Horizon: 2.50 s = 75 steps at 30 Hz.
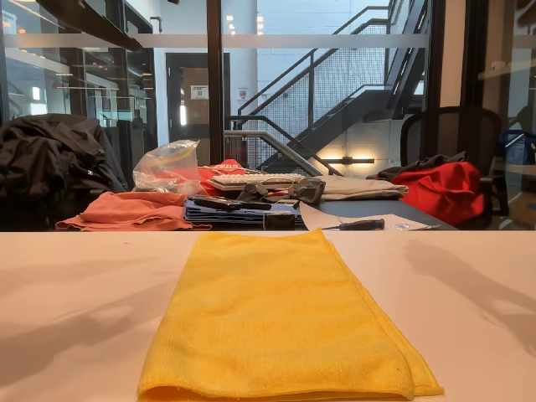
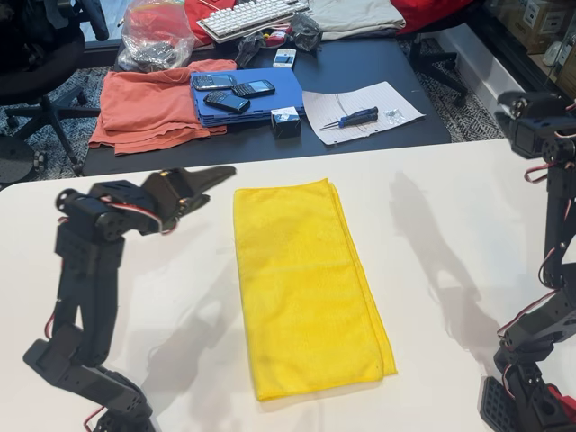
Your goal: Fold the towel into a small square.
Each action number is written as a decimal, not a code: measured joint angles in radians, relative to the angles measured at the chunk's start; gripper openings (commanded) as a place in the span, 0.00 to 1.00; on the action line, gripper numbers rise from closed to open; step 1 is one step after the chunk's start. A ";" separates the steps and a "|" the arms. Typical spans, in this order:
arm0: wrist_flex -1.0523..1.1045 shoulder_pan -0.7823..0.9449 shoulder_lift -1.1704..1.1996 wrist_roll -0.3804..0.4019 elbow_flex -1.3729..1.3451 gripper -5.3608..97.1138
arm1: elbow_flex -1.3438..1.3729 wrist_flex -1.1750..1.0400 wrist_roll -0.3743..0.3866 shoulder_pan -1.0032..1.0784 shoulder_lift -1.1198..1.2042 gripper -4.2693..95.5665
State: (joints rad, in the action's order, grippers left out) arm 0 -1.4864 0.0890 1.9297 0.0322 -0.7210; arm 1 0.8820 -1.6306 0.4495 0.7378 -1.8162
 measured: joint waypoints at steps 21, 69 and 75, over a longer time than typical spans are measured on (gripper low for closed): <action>-0.359 0.124 0.011 0.336 -0.221 0.13 | 1.002 -0.074 -0.052 0.575 0.057 0.30; -0.359 0.259 0.005 0.344 -0.239 0.13 | 0.673 0.003 -0.201 0.618 0.465 0.22; -0.359 0.258 0.005 0.350 -0.239 0.13 | 0.678 0.087 -0.207 0.601 0.583 0.22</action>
State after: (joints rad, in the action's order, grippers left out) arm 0 -1.8454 0.3467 1.9343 0.3820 -0.9603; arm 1 1.5601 -1.5432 0.2424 1.3392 -1.2333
